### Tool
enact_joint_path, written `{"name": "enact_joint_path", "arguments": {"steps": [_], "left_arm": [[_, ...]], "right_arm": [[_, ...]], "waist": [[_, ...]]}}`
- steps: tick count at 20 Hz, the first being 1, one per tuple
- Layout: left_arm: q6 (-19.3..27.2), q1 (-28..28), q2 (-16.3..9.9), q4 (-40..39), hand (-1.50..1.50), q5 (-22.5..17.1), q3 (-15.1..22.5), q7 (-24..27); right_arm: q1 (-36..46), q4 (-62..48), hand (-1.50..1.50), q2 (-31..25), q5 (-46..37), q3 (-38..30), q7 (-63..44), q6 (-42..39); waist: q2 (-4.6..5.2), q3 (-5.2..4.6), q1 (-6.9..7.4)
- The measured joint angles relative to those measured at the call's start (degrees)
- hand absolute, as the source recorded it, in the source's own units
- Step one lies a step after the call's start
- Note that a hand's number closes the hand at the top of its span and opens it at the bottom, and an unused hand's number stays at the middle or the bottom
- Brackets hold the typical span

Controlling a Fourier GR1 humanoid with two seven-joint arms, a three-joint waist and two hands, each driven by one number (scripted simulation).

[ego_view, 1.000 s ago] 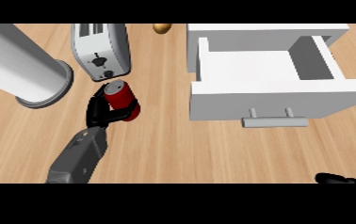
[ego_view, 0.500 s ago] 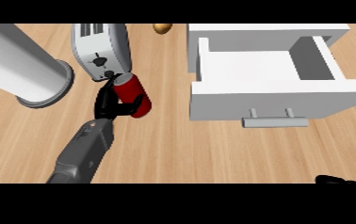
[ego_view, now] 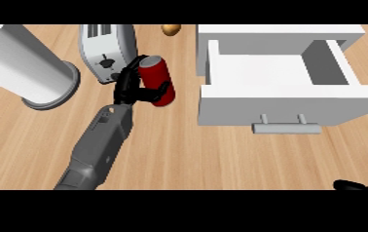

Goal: Pick up the can, place it into the drawer and close the drawer

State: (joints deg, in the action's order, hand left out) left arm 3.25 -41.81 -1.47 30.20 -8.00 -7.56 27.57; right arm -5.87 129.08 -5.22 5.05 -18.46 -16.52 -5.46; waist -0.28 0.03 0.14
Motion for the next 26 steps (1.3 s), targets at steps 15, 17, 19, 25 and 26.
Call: {"name": "enact_joint_path", "arguments": {"steps": [15, 17, 19, 25, 26], "left_arm": [[11.9, -11.2, 1.4, 23.7, 1.5, -3.6, 11.4, -28.9], [13.1, -14.1, 1.3, 24.8, 1.5, -3.1, 12.1, -32.4], [13.8, -16.6, 1.2, 24.5, 1.5, -2.4, 11.9, -34.4], [16.4, -27.0, 1.4, 18.5, 1.5, -2.7, 11.8, -38.2], [16.8, -28.0, 1.4, 17.9, 1.5, -3.0, 12.2, -38.6]], "right_arm": [[2.0, 0.3, -1.5, -0.6, -0.9, 0.1, -2.1, 0.8], [2.1, -0.2, -1.5, -0.6, -0.9, 0.1, -1.7, 0.7], [1.7, 0.1, -1.5, -0.5, -0.6, -0.2, -1.9, 0.7], [2.8, 1.2, -1.5, -1.0, -0.3, -0.4, -3.5, 1.3], [2.8, 1.4, -1.5, -0.7, -0.6, 0.0, -3.6, 1.4]], "waist": [[0.06, -0.01, -0.32], [0.11, -0.01, -0.4], [0.17, 0.0, -0.56], [0.39, -0.01, -1.24], [0.39, 0.0, -1.26]]}}
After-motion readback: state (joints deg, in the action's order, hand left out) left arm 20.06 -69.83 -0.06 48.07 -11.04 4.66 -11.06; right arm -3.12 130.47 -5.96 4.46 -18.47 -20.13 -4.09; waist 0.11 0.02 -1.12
